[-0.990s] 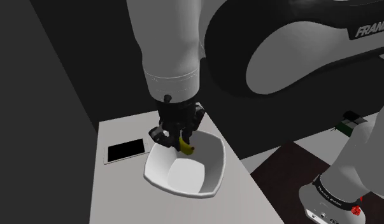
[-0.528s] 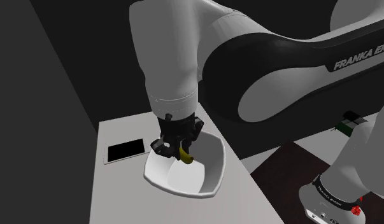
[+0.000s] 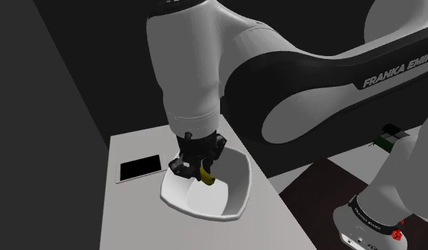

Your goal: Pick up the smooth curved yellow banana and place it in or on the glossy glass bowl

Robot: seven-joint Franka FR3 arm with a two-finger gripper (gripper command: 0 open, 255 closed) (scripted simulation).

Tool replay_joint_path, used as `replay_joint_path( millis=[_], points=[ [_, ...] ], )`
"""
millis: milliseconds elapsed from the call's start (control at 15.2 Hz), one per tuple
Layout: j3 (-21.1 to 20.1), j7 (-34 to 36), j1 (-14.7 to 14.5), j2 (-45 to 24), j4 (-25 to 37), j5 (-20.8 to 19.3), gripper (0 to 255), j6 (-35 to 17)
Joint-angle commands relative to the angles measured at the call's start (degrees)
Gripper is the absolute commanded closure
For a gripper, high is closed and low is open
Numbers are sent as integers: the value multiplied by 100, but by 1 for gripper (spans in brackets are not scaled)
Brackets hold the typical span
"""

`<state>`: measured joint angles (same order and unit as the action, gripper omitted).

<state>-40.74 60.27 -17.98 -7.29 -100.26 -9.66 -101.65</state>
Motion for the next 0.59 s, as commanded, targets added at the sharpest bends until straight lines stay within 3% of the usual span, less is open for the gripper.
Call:
replay_joint_path(
  millis=[0,330,528],
  points=[
    [0,0,0,0,0,0,0,-1],
    [0,0,0,0,0,0,0,-1],
    [-34,1,-64,-48,622,-13,0,588]
  ],
)
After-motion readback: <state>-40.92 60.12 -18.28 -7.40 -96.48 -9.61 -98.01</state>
